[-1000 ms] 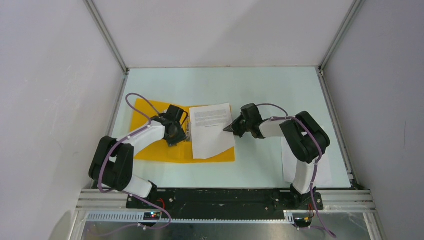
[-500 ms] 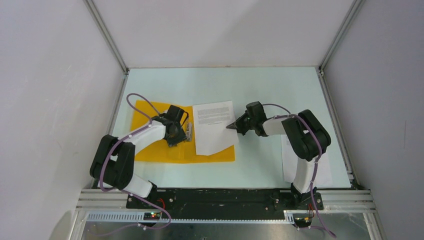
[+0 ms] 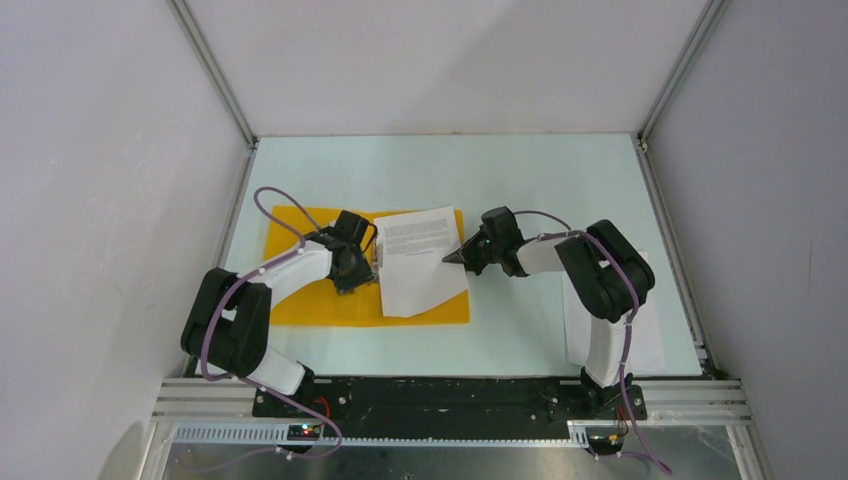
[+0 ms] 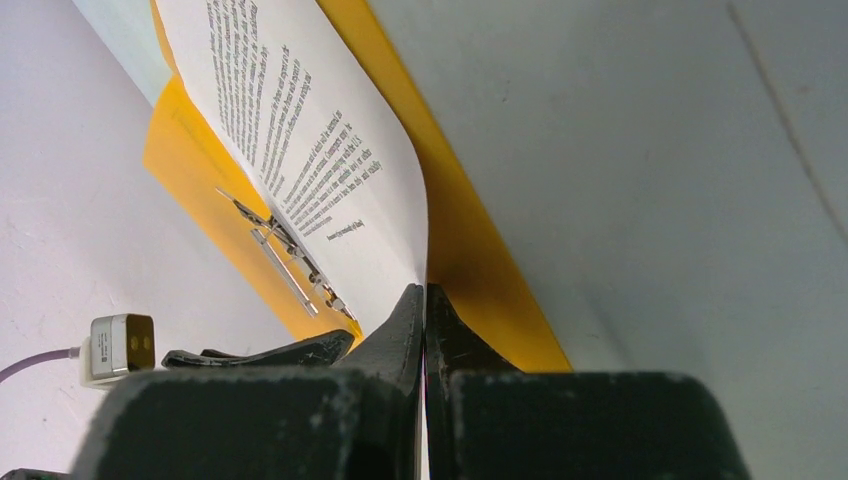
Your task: Put the files into the folder
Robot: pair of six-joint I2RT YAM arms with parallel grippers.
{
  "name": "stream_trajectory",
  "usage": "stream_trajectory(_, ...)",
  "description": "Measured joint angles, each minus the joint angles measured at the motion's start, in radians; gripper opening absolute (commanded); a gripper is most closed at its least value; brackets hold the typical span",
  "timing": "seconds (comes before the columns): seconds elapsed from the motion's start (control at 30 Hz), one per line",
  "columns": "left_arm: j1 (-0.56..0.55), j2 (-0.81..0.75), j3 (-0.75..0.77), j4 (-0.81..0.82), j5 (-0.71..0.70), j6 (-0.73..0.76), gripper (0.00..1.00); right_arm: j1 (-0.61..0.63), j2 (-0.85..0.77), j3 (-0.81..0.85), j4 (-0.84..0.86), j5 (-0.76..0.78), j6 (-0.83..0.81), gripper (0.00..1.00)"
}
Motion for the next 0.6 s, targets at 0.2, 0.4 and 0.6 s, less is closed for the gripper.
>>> stream_trajectory(0.2,0.0,0.001,0.0,0.0,0.0,0.0,0.49,0.021,0.0,0.003,-0.005,0.028,0.013,0.0)
stream_trajectory(0.4,0.0,0.001,0.0,0.0,0.001,0.0,0.5,0.072,-0.027,-0.008,-0.014,0.127,0.026,0.0)
stream_trajectory(0.6,0.0,0.001,0.0,0.0,0.003,0.0,0.5,0.121,-0.063,-0.035,-0.029,0.201,0.029,0.04)
